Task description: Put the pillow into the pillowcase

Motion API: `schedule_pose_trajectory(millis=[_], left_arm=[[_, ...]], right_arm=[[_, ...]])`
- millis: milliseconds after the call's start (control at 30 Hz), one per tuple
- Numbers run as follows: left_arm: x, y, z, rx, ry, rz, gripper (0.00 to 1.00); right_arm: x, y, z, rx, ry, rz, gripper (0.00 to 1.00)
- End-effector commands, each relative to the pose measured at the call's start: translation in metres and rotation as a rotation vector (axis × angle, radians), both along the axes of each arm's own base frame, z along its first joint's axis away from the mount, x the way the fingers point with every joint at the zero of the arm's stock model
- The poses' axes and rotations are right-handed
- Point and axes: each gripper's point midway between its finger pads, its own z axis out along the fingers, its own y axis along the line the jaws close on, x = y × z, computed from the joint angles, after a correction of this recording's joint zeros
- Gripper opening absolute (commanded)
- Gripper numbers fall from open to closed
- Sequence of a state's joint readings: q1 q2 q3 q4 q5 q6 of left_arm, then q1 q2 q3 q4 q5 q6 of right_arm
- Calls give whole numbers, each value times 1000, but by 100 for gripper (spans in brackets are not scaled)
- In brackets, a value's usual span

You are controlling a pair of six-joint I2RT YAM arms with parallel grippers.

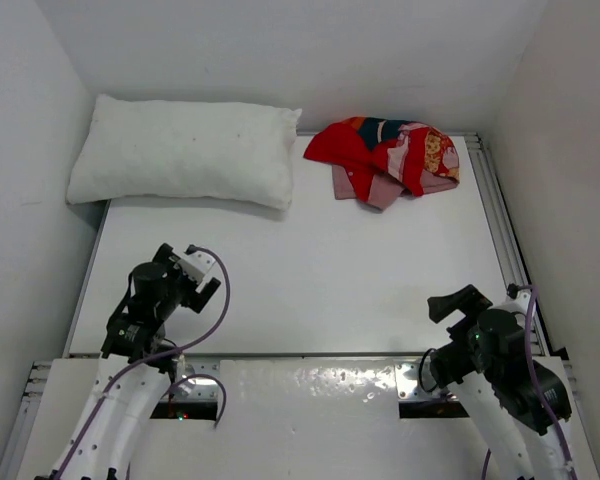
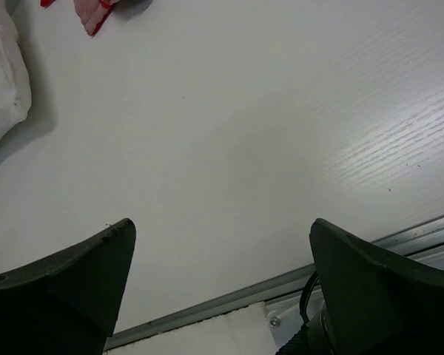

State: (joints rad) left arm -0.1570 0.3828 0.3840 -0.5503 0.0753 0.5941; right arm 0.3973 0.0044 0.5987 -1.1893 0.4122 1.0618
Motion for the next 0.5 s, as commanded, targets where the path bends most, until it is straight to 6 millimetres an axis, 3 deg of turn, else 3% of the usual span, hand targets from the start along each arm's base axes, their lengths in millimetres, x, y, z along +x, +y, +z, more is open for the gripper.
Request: schedule_pose_trajectory(millis=[0, 133, 467], left_arm=[[11, 4, 25, -38, -81, 57, 100], [16, 24, 25, -36, -110, 197, 100], [7, 28, 35, 0, -60, 205, 100]], right_arm=[[-7, 3, -9, 22, 22, 13, 99], [-6, 2, -7, 32, 5, 8, 99], [-5, 3, -5, 39, -14, 8, 99]])
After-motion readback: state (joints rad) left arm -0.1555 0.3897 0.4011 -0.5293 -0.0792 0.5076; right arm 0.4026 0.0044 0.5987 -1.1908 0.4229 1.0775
